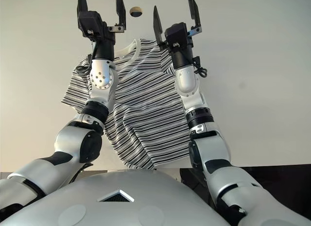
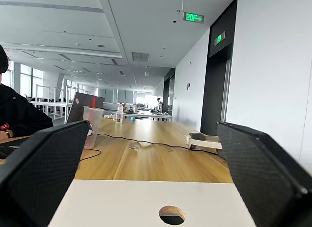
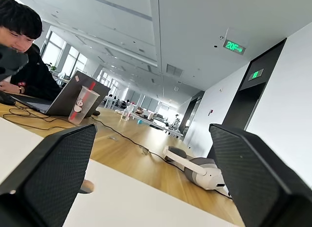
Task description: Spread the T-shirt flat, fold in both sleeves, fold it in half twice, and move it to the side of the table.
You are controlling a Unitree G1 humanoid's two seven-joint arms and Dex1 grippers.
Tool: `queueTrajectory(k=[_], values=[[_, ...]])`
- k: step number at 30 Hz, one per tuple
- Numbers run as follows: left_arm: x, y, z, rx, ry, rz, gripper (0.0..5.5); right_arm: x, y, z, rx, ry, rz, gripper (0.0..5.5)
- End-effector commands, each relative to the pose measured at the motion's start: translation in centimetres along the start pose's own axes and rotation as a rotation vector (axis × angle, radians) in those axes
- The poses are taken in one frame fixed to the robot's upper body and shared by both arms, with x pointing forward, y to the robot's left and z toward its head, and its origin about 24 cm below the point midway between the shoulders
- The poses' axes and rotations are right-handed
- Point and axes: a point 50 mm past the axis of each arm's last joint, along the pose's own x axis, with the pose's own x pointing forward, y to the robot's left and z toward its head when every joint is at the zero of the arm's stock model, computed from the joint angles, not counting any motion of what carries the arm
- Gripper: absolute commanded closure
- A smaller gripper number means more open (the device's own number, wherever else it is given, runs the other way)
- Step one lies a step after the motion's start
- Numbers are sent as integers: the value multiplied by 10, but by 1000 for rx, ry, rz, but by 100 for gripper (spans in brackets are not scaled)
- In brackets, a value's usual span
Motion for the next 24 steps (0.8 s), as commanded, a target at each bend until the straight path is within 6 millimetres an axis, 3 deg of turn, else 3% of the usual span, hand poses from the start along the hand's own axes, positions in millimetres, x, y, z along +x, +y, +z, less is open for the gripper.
queueTrajectory(k=[1, 5, 9, 17, 24], values=[[5, 3, 3, 21, -18, 9, 70, 9, -3, 2, -41, -15, -3, 124], [11, 12, 12, 55, -75, 21, 70, 6, -42, 8, -395, -99, 58, 124], [13, 18, 16, 80, -108, 16, 70, -18, -76, 1, -566, -17, 232, 124], [15, 12, 21, 72, -145, -13, 70, -31, -57, -21, -785, 111, 715, 124], [15, 4, 21, 64, -139, -51, 70, -35, -70, -51, -871, 281, 794, 124]])
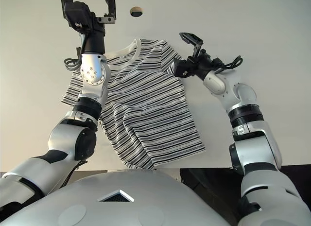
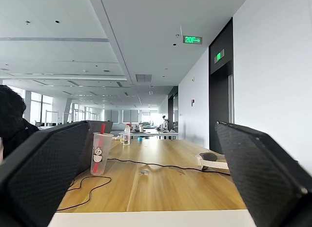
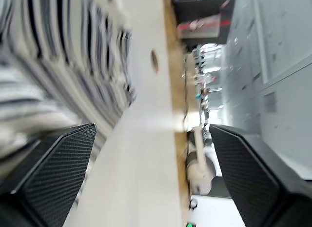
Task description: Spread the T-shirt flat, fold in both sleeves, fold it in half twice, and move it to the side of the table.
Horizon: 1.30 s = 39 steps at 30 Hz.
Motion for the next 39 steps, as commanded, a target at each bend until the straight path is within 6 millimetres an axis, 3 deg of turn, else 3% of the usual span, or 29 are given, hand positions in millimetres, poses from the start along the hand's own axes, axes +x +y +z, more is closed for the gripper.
queueTrajectory(k=[1, 7, 12, 18, 22, 25, 27, 29, 31, 35, 39], values=[[6, -7, 4, -1, -24, -38, 70, 2, -3, -9, -79, 29, 65, 124], [9, -6, 10, 1, -59, -61, 70, -2, 0, -14, -210, 25, 226, 124], [11, 0, 20, 36, -125, -95, 70, -25, 1, -48, -218, 190, 261, 124], [-1, 36, 23, 211, -133, -122, 70, -66, 12, -91, -217, 417, 300, 124], [-15, 66, 17, 393, -64, -158, 70, -82, 11, -102, -181, 482, 259, 124], [-27, 67, 2, 606, 27, -369, 70, -63, -3, -85, -161, 382, 115, 124], [-35, 61, -10, 756, 64, -566, 70, -51, -31, -67, -163, 290, -84, 124], [-41, 58, -19, 856, 90, -727, 70, -50, -60, -48, -126, 202, -309, 124], [-45, 55, -24, 921, 93, -851, 70, -58, -75, -29, -108, 135, -471, 124], [-49, 49, -35, 1042, 111, -1075, 70, -75, -84, 0, -121, 90, -595, 124], [-57, 72, -47, 1235, 188, -1239, 70, -86, -84, 23, -112, 53, -604, 124]])
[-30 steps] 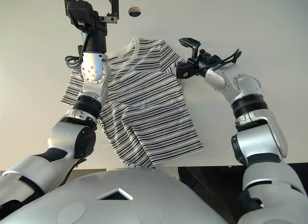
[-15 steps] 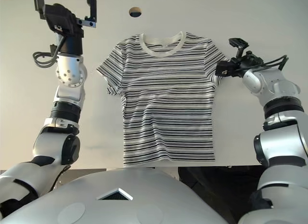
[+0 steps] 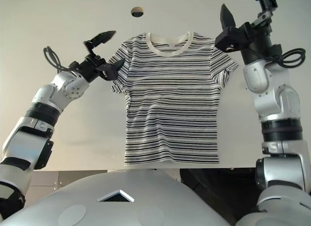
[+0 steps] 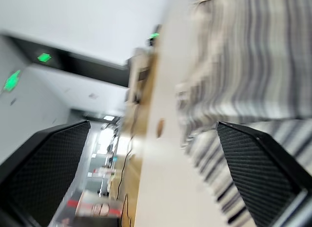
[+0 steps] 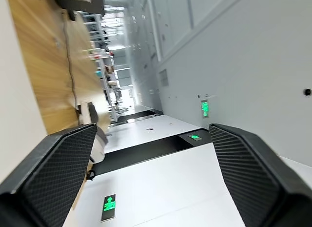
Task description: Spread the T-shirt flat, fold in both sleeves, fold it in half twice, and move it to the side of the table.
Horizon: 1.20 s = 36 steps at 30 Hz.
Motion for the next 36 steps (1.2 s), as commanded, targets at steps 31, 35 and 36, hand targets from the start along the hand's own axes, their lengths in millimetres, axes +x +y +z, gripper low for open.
queueTrajectory(k=[31, 35, 36], values=[[-110, -4, -71, 200, 386, 12, 70, -18, 33, 65, 134, -256, 259, 124], [-97, -16, -70, 194, 338, -74, 70, -22, 34, 68, 137, -266, 274, 124], [-94, -19, -68, 194, 318, -97, 70, -24, 34, 67, 137, -264, 276, 124]])
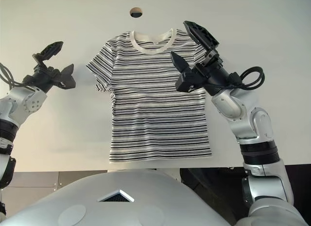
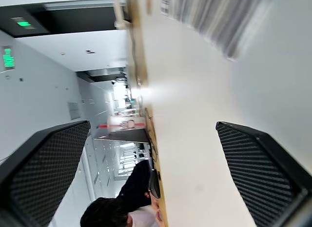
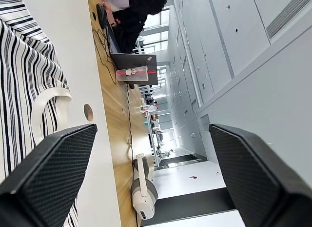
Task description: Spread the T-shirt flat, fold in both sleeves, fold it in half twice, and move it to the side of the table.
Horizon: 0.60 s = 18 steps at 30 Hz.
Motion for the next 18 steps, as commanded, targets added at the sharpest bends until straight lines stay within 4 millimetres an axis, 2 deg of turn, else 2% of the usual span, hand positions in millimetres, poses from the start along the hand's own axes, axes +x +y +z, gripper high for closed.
queueTrajectory(k=[1, 11, 18], values=[[12, -4, 10, 25, -79, -80, 70, -6, 0, 2, 3, 2, 11, 124], [33, 2, 25, 92, -189, -134, 70, -11, 5, 3, 16, 19, 23, 124], [31, -6, 45, 67, -340, -220, 70, -11, 5, 4, 22, 19, 18, 124]])
